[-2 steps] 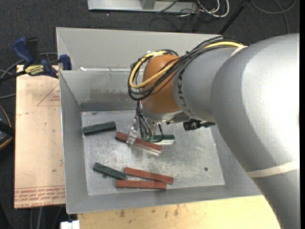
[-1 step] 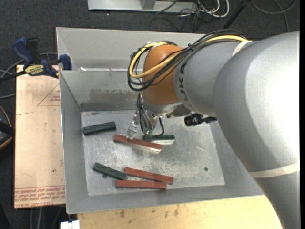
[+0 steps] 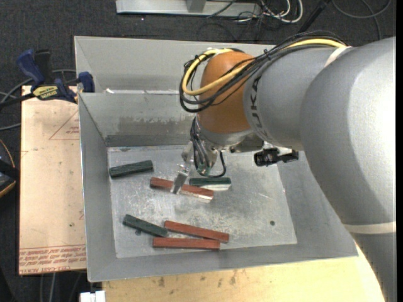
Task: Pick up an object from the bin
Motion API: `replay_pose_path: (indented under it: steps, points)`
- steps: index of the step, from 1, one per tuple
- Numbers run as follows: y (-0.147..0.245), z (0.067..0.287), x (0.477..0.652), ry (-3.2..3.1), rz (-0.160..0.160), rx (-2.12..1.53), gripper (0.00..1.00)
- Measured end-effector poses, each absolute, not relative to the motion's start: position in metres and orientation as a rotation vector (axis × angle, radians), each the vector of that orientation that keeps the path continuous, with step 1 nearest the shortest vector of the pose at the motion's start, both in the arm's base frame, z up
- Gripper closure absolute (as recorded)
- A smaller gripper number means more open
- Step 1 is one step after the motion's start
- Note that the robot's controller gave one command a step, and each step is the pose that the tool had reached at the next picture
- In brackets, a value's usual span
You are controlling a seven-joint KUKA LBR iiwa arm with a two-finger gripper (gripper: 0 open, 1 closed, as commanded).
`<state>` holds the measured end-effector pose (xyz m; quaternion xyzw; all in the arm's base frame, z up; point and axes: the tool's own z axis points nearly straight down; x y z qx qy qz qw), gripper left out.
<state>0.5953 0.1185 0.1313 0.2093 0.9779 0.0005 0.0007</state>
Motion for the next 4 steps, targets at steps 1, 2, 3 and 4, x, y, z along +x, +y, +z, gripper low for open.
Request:
replay_pose_path:
  steps: [1,2,3,4]
  points:
    - [0.119,0.131,0.595,3.071,0.001,0.656,0.00]
    - [0.126,0.077,0.604,3.052,0.007,0.705,1.00]
    - [0.126,0.077,0.604,3.052,0.007,0.705,1.00]
    - [0.130,0.270,0.595,3.071,0.000,0.667,1.00]
